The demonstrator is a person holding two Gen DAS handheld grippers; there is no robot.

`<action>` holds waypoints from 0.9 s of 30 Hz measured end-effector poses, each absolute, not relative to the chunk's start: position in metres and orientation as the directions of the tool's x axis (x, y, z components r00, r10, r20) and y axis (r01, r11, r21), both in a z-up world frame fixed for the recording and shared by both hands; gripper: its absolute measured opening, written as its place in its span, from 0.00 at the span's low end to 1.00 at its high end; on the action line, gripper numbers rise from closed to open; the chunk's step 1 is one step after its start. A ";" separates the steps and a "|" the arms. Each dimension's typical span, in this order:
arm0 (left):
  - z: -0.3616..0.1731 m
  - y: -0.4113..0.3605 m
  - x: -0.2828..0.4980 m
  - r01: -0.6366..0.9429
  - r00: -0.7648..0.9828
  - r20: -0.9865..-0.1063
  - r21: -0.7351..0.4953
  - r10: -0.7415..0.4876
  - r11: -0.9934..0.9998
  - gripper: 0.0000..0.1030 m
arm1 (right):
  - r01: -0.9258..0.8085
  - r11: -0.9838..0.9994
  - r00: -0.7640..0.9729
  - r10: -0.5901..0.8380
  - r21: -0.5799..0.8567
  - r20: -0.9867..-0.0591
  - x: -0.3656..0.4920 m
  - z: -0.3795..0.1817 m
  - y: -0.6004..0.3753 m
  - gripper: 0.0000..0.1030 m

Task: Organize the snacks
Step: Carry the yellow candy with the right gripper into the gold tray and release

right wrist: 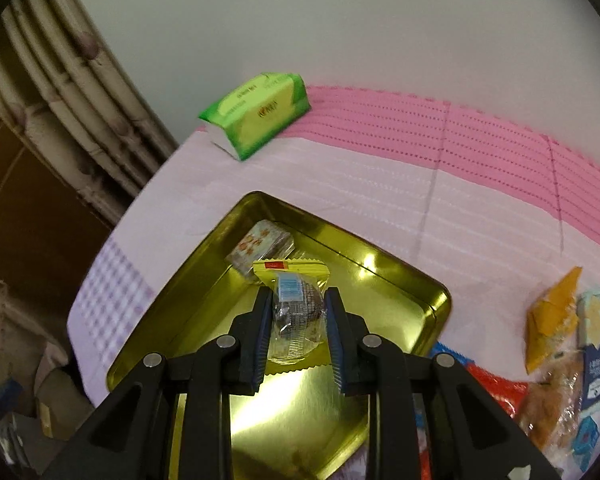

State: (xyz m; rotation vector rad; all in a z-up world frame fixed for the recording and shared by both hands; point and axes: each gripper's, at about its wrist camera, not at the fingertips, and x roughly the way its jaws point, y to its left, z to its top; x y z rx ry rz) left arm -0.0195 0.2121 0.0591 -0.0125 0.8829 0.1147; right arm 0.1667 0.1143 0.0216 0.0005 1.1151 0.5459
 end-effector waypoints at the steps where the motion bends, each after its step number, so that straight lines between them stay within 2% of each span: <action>1: 0.057 0.217 -0.017 -0.122 0.620 -0.778 0.029 0.099 0.992 0.97 | -0.412 0.873 0.322 0.406 0.260 -0.855 0.170 0.019 0.118 0.23; 13: 0.046 0.231 -0.009 -0.186 0.568 -0.809 0.055 0.153 0.981 0.97 | -0.367 0.902 0.301 0.347 0.228 -0.888 0.187 -0.005 0.146 0.25; 27: 0.041 0.236 -0.006 -0.191 0.548 -0.824 0.046 0.145 0.981 0.97 | -0.346 0.902 0.349 0.378 0.257 -0.857 0.185 0.007 0.143 0.28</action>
